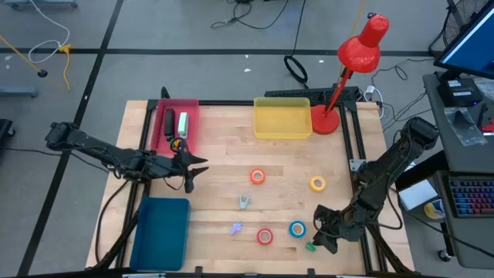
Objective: Pick and place Stapler, Stapler remover, tape
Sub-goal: Put the green stapler into the pink bin
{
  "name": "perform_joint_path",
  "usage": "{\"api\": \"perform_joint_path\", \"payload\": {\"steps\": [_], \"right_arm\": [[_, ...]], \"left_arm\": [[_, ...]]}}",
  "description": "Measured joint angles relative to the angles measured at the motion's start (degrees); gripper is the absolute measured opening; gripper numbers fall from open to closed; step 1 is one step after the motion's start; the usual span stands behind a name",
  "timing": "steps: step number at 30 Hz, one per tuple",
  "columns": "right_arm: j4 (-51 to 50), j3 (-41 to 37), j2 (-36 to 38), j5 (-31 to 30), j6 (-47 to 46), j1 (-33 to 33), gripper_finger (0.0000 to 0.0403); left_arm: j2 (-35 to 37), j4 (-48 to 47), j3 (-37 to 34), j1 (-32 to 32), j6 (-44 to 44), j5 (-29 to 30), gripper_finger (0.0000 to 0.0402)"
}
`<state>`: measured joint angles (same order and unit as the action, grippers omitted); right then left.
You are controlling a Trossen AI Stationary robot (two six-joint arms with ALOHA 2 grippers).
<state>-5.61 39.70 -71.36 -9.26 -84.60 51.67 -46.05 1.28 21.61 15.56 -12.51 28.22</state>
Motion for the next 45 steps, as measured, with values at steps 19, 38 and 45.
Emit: {"api": "perform_joint_path", "payload": {"steps": [19,38,45], "right_arm": [[-26.47,19.17,-14.21,3.88,2.32,1.32,0.0128],[-37.48,28.82,-26.77,6.18,-5.48,1.13,0.0128],[-37.29,25.99,-24.41,6.13,-7.7,1.19,0.0128]], "left_arm": [[0.01,0.42,0.0,1.82,0.39,0.03,0.0131],[0.01,0.31,0.0,1.89,1.88,0.22,0.0131],[0.01,0.31,0.0,1.89,1.58,0.22,0.0131]]}}
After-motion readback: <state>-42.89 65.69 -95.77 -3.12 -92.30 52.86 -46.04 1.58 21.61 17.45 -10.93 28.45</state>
